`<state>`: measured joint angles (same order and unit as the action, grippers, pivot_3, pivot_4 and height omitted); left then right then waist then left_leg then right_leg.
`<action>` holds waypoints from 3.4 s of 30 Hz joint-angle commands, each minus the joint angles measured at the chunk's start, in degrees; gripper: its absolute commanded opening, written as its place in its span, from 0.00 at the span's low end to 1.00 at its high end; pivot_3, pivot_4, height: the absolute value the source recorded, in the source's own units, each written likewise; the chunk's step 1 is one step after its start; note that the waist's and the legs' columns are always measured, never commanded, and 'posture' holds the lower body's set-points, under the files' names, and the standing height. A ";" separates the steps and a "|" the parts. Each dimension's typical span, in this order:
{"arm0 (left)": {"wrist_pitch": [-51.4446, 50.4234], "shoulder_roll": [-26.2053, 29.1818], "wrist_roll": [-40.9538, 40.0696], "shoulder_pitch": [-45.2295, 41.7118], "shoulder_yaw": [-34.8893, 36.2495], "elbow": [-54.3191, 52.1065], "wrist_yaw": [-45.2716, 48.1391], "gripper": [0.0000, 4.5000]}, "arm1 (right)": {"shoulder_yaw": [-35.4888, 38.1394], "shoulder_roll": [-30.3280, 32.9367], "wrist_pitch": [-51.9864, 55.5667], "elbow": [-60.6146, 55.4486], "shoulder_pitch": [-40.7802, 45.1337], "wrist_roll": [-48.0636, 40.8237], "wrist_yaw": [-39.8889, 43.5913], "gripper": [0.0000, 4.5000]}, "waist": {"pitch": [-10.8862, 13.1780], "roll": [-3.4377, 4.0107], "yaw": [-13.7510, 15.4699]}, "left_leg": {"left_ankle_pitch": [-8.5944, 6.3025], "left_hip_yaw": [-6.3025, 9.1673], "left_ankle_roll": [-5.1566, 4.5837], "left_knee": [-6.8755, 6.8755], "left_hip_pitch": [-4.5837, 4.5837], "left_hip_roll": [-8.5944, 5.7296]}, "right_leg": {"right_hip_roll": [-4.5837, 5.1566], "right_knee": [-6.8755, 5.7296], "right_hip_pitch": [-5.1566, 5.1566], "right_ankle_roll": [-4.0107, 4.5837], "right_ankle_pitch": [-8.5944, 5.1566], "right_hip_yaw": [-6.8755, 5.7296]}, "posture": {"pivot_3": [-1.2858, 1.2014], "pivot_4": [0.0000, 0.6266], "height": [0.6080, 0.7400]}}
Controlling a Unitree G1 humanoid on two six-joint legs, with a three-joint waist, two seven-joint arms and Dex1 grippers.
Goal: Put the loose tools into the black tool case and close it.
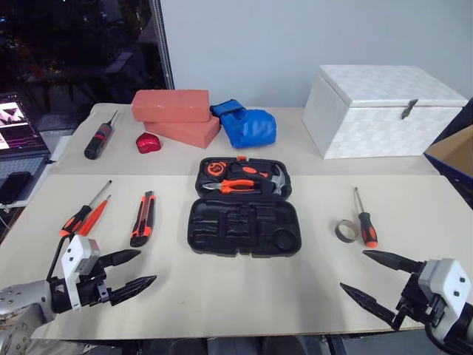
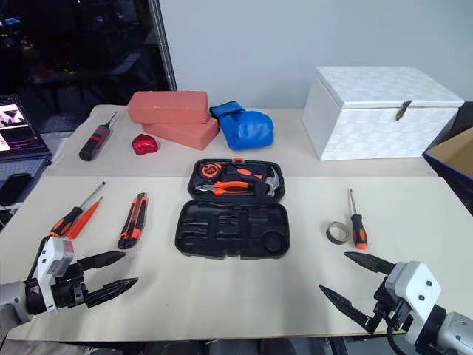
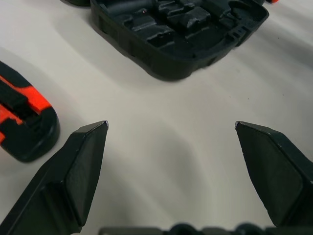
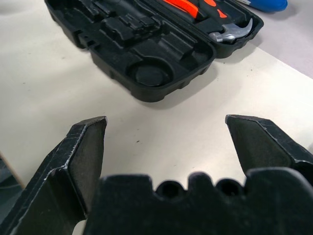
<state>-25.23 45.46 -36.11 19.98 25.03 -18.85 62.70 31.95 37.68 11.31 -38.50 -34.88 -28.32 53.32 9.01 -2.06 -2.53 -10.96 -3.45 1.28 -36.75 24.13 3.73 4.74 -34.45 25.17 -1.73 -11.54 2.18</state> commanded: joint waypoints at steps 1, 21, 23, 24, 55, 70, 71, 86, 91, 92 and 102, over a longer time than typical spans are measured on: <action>-0.63 -0.31 -1.76 -1.65 1.71 -1.79 -2.11 0.99 | 0.04 -0.62 -2.31 0.26 1.87 -0.56 -0.39 0.99 | -0.02 -0.07 0.21 | -0.01 0.00 0.01 0.00 0.00 0.00 | -0.02 -0.05 0.01 0.00 0.00 0.00 | 0.52 0.24 1.00; -21.09 10.84 5.37 -32.19 -5.03 24.50 -28.53 0.99 | -19.13 6.07 8.23 -4.34 34.12 -9.77 -4.68 0.99 | 0.21 -0.74 1.98 | -0.15 0.14 0.22 -0.10 -0.62 0.11 | -0.36 -0.66 -0.11 0.08 -0.07 0.05 | 0.52 0.24 1.00; -19.93 11.75 6.82 -35.97 -6.22 28.22 -26.82 0.99 | -19.44 5.92 8.11 -4.06 34.61 -9.62 -4.69 0.99 | 0.17 -0.82 2.27 | -0.14 0.13 0.21 -0.09 -0.42 0.12 | -0.36 -0.66 -0.13 0.09 -0.06 0.02 | 0.52 0.24 1.00; -19.54 12.16 7.37 -37.44 -6.61 29.75 -25.85 0.99 | -19.52 5.88 7.97 -4.02 34.56 -9.46 -4.66 0.99 | 0.17 -0.85 2.43 | -0.13 0.14 0.19 -0.09 -0.31 0.12 | -0.37 -0.66 -0.09 0.10 -0.05 0.01 | 0.52 0.24 1.00; -10.22 18.14 10.12 -44.35 -7.66 40.53 3.32 0.01 | -19.57 3.32 4.81 -4.58 29.45 -7.01 -4.95 1.00 | 0.07 -1.16 2.96 | -0.03 0.13 -0.10 -0.22 -0.35 0.20 | -0.42 -1.30 0.02 0.19 -0.33 -0.03 | 0.52 0.24 1.00; -8.34 17.80 19.23 -47.43 -13.12 51.63 -1.59 0.75 | -19.31 2.51 3.95 -6.88 26.40 -5.97 -6.82 1.00 | 0.09 -1.23 1.84 | 0.02 0.15 -0.10 -0.25 -0.44 0.21 | -0.50 -1.43 -0.02 0.14 -0.38 0.03 | 0.52 0.24 1.00; -8.12 17.63 19.81 -47.27 -13.47 52.10 -1.85 0.75 | -19.47 2.45 3.91 -6.85 26.51 -5.82 -6.88 1.00 | 0.09 -1.26 1.85 | 0.02 0.15 -0.10 -0.25 -0.42 0.21 | -0.50 -1.43 -0.01 0.15 -0.38 0.03 | 0.52 0.24 1.00; -0.89 13.91 23.23 -48.07 -13.93 59.49 -4.16 0.22 | -18.77 2.46 4.28 -7.64 26.03 -5.73 -7.89 1.00 | 0.08 -1.34 2.67 | 0.02 0.14 -0.10 -0.26 -0.44 0.22 | -0.47 -1.47 -0.02 0.20 -0.40 -0.02 | 0.52 0.24 1.00; -7.12 15.66 12.12 -52.15 -7.14 49.79 4.63 0.19 | -18.23 2.45 4.35 -7.79 25.79 -6.17 -7.97 1.00 | 0.18 -1.76 2.86 | 0.02 0.15 -0.09 -0.27 -0.40 0.24 | -0.46 -1.48 0.01 0.21 -0.40 -0.05 | 0.52 0.24 1.00; -8.51 16.02 11.45 -52.57 -8.78 46.56 6.91 0.19 | -18.11 2.35 4.35 -7.82 25.73 -6.31 -8.08 1.00 | 0.19 -1.89 3.17 | 0.03 0.17 -0.09 -0.27 -0.36 0.26 | -0.46 -1.49 0.01 0.22 -0.40 -0.10 | 0.52 0.24 1.00; 0.14 2.11 24.57 -66.74 -36.10 29.67 11.86 0.19 | -7.88 2.66 4.33 -8.28 17.02 -5.81 -8.51 1.00 | 0.16 -1.65 4.55 | 0.05 0.13 -0.08 -0.49 -0.26 0.19 | -0.49 -1.41 -0.21 0.08 -0.49 0.00 | 0.52 0.24 1.00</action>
<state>-27.50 48.34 -14.16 -42.57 -9.32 11.38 74.43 20.00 39.93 16.77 -45.48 -16.44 -34.30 44.87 9.17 -3.70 2.02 -10.91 -3.29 1.20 -37.28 23.91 3.92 4.23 -35.91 24.99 -1.66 -12.04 2.20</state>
